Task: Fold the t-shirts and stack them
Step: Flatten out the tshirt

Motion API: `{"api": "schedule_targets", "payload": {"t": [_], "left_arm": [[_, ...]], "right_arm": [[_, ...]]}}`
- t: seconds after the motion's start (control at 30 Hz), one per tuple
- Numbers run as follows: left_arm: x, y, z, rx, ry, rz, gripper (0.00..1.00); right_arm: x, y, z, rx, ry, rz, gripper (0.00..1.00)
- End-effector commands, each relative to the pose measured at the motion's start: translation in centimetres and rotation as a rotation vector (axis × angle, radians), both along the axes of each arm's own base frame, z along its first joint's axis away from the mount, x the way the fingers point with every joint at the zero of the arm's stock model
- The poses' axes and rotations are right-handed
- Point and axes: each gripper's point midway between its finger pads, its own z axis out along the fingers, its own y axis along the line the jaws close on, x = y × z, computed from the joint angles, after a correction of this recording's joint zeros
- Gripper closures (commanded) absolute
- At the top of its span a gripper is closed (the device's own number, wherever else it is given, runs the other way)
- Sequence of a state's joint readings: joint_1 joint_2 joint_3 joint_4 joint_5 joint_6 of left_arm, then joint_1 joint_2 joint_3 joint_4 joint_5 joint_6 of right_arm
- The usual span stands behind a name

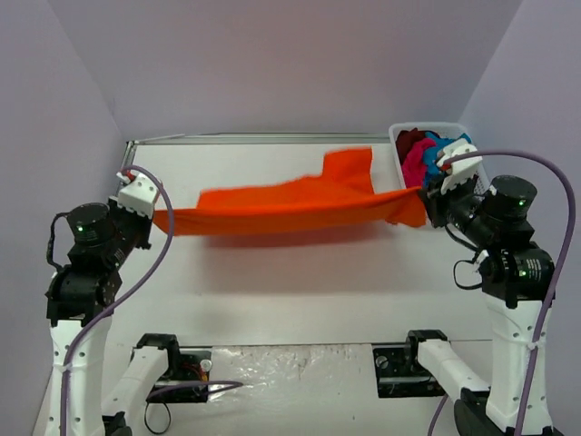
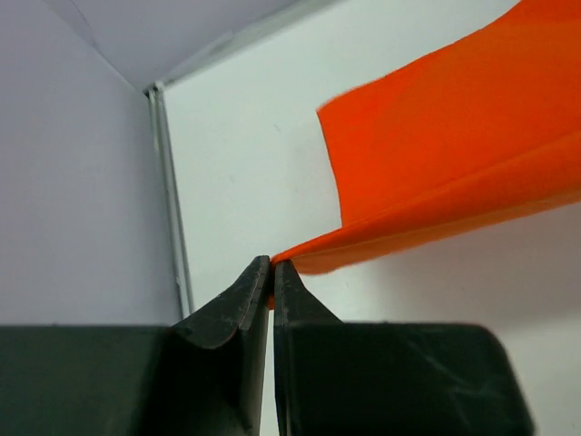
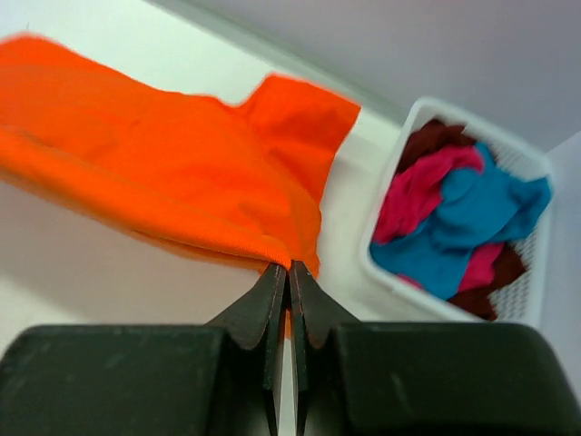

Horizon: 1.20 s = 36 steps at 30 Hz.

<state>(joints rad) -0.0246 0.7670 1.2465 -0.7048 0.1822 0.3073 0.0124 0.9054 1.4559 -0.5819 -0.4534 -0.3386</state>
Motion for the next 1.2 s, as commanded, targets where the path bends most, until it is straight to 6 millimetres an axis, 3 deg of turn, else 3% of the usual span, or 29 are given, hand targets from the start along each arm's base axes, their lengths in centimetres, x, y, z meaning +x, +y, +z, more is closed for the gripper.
{"api": "schedule_targets", "payload": {"t": [0.0,0.03,0.07,0.1,0.13,0.17,0.23,0.3,0.33,0.43,0.53,0.57,0.6,0.63,0.67,0.73,0.77,0.8,0.83,0.87,0.9,0.93,0.97,1.0,1.03,1.1,1.17], "left_arm": [[-1.5,0.5,-0.9,-0.005,0.035,0.032,0.98],[-1.8,0.4,0.0,-0.012,0.021,0.027,0.98],[-2.4,0.3,2.9,-0.019,-0.043,0.021,0.98],[-2.5,0.0,4.1,-0.034,-0.056,0.007,0.98],[-2.8,-0.2,5.3,-0.044,-0.068,0.000,0.97],[-3.7,-0.5,8.7,-0.057,-0.146,-0.011,0.98],[-3.4,-0.8,10.8,-0.072,-0.166,-0.024,0.98],[-3.6,-0.8,13.9,-0.074,-0.231,-0.026,0.98],[-2.4,-0.6,14.1,-0.070,-0.225,-0.014,0.98],[0.8,-0.4,14.1,-0.050,-0.209,-0.008,0.98],[5.2,-0.4,11.7,-0.041,-0.152,-0.009,0.97],[6.4,-0.4,10.7,-0.037,-0.131,-0.005,0.98],[8.5,-0.3,9.9,-0.028,-0.124,-0.004,0.98],[9.9,-0.2,8.1,-0.020,-0.090,0.001,0.98],[12.2,-0.1,6.7,-0.007,-0.067,0.004,0.98],[14.7,0.2,4.4,0.014,-0.030,0.016,0.97],[16.1,0.5,3.5,0.033,-0.018,0.024,0.98],[18.7,0.6,1.6,0.043,0.005,0.025,0.98],[20.0,0.8,1.3,0.052,0.005,0.029,0.98],[21.4,0.9,0.6,0.060,0.016,0.031,0.98],[23.9,0.9,-2.3,0.060,0.074,0.024,0.98],[25.0,0.8,-3.2,0.062,0.091,0.015,0.98],[27.1,0.8,-5.6,0.069,0.140,0.013,0.90],[28.0,0.8,-6.9,0.070,0.165,0.012,0.72],[28.6,0.9,-8.1,0.073,0.190,0.013,0.57],[29.9,1.2,-11.9,0.088,0.254,0.030,0.35],[30.2,1.1,-14.2,0.100,0.293,0.024,0.26]], "right_arm": [[-1.6,0.0,-0.2,0.042,-0.002,-0.015,1.00],[-2.3,0.1,1.0,0.054,-0.035,-0.017,1.00],[-3.1,0.1,2.0,0.062,-0.052,-0.016,1.00],[-4.1,0.2,4.9,0.069,-0.121,-0.009,1.00],[-4.7,0.3,6.3,0.077,-0.143,-0.005,1.00],[-4.4,0.1,6.9,0.077,-0.139,-0.016,1.00],[-4.8,-0.5,10.1,0.073,-0.213,-0.040,1.00],[-3.0,-0.8,10.8,0.069,-0.203,-0.056,1.00],[-2.7,-1.1,11.9,0.064,-0.226,-0.070,1.00],[2.3,-1.7,10.8,0.035,-0.176,-0.089,1.00],[6.0,-2.3,8.8,0.010,-0.123,-0.101,1.00],[8.6,-2.5,6.9,0.009,-0.080,-0.107,1.00],[9.8,-2.6,5.9,-0.001,-0.059,-0.107,1.00],[12.1,-2.7,4.4,-0.001,-0.032,-0.108,1.00],[13.3,-2.8,3.1,-0.004,-0.008,-0.109,1.00],[16.5,-2.8,0.5,-0.006,0.038,-0.109,1.00],[17.6,-3.0,-0.2,-0.009,0.048,-0.113,1.00],[18.6,-3.0,-0.8,-0.015,0.056,-0.114,1.00],[20.8,-3.0,-3.1,-0.021,0.102,-0.116,1.00],[21.8,-3.1,-2.6,-0.027,0.089,-0.121,1.00],[22.9,-3.0,-3.5,-0.031,0.108,-0.121,1.00],[24.6,-3.0,-6.2,-0.038,0.164,-0.121,0.97],[25.3,-3.0,-7.0,-0.048,0.179,-0.122,0.82],[25.9,-2.9,-8.6,-0.061,0.210,-0.122,0.64],[26.7,-3.0,-11.2,-0.082,0.260,-0.128,0.30],[26.9,-2.4,-14.7,-0.126,0.326,-0.135,0.16],[26.6,-2.2,-16.3,-0.138,0.360,-0.125,0.08]]}}
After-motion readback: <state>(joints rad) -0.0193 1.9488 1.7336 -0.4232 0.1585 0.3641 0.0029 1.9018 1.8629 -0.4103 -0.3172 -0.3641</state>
